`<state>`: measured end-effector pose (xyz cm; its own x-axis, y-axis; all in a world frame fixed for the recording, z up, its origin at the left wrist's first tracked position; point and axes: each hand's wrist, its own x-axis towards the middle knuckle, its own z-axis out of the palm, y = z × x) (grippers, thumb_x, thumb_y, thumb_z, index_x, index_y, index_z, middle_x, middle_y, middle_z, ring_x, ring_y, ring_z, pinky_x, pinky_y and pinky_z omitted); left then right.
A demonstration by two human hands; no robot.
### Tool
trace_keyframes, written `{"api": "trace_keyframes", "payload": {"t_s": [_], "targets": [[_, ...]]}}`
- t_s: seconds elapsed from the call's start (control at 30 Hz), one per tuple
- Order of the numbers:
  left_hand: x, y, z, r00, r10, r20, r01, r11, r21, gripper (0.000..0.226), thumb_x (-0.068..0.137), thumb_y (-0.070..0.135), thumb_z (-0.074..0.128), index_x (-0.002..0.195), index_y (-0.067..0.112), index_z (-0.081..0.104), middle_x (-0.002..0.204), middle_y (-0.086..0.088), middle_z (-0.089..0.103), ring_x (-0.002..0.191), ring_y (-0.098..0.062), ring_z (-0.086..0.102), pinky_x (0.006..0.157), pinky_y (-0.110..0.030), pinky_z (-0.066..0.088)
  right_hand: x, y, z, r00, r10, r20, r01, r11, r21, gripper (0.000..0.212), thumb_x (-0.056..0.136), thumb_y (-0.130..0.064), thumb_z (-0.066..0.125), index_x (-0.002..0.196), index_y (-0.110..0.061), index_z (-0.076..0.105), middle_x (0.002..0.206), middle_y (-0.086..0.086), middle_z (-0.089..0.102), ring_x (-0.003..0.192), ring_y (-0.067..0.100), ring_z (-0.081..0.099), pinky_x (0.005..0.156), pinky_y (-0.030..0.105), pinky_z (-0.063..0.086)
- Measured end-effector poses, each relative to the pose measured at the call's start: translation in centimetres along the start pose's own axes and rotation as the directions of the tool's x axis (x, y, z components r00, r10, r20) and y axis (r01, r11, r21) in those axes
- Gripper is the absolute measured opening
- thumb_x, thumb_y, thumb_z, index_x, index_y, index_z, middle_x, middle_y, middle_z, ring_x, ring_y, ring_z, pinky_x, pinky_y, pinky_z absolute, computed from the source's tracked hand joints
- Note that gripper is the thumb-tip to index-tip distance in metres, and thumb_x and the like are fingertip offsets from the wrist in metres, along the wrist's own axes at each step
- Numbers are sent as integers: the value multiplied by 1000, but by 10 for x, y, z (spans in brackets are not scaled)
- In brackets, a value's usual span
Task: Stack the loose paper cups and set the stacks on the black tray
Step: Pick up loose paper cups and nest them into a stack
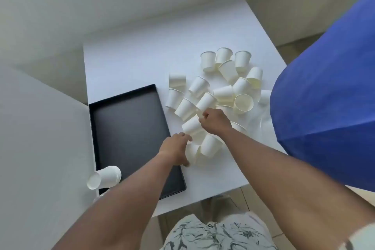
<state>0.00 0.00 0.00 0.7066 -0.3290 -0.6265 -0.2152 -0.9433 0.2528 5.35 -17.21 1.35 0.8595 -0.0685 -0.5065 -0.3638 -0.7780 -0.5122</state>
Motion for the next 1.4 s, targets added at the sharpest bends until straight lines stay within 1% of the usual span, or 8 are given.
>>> {"api": "trace_keyframes", "payload": {"t_s": [0.1, 0.23, 0.4, 0.57, 0.67, 0.87, 1.17, 1.4], "targets": [[1, 1, 4, 1000, -11, -22, 12, 999, 37, 84, 66, 38, 85, 140, 30, 47, 134, 8, 52, 121, -17, 51, 86, -28, 40, 3, 0, 6, 998, 55, 14, -55, 998, 11, 30, 90, -33, 56, 113, -16, 62, 117, 6, 60, 100, 26, 60, 76, 32, 47], [6, -3, 12, 998, 0, -60, 4, 998, 68, 74, 73, 36, 80, 140, 29, 48, 133, 5, 53, 121, -17, 51, 91, -30, 41, 9, 1, 16, 995, 92, 30, -93, 994, 53, 30, 89, -32, 56, 114, -15, 61, 118, 6, 60, 103, 27, 60, 85, 36, 51], [9, -6, 19, 998, 24, -58, -17, 993, 121, 74, 76, 38, 76, 143, 29, 44, 132, 5, 53, 122, -18, 51, 97, -32, 38, 15, 3, 23, 995, 99, 8, -99, 993, 66, 23, 89, -27, 56, 107, -17, 66, 113, 4, 63, 101, 25, 60, 79, 31, 49], [12, -7, 24, 995, 26, -97, -11, 989, 150, 68, 78, 36, 73, 140, 29, 45, 129, 5, 56, 119, -19, 52, 101, -35, 33, 17, 6, 23, 995, 103, 6, -103, 990, 102, 22, 87, -15, 52, 99, -13, 71, 108, 7, 66, 100, 25, 60, 81, 33, 53], [11, -5, 25, 992, 16, -128, 0, 992, 124, 64, 80, 33, 71, 138, 27, 45, 126, 5, 58, 116, -19, 54, 102, -35, 33, 17, 8, 21, 994, 108, 4, -107, 972, 211, 20, 86, -13, 52, 94, -11, 70, 103, 10, 68, 98, 28, 64, 84, 38, 55], [11, -8, 16, 985, 3, -175, 1, 1000, 22, 63, 80, 37, 71, 136, 24, 46, 128, 4, 58, 116, -19, 54, 97, -33, 37, 14, 8, 8, 995, 86, -54, -66, 954, 294, 15, 84, -16, 52, 85, -21, 66, 89, -4, 64, 85, 19, 61, 66, 26, 45], [12, -14, -3, 961, -72, -267, 42, 992, -116, 64, 80, 43, 71, 135, 23, 44, 127, 4, 58, 109, -21, 58, 84, -32, 41, 10, 8, -12, 973, 58, -222, 32, 924, 380, 11, 85, -20, 58, 91, -23, 66, 83, -13, 63, 85, 12, 58, 64, 17, 39], [13, -22, -13, 941, -195, -275, 124, 959, -256, 60, 79, 45, 71, 129, 25, 46, 121, 6, 58, 102, -21, 60, 77, -34, 48, 14, 3, -14, 968, 97, -233, 4, 918, 397, 17, 84, -20, 58, 98, -20, 69, 88, -10, 64, 88, 14, 60, 75, 24, 44]]}}
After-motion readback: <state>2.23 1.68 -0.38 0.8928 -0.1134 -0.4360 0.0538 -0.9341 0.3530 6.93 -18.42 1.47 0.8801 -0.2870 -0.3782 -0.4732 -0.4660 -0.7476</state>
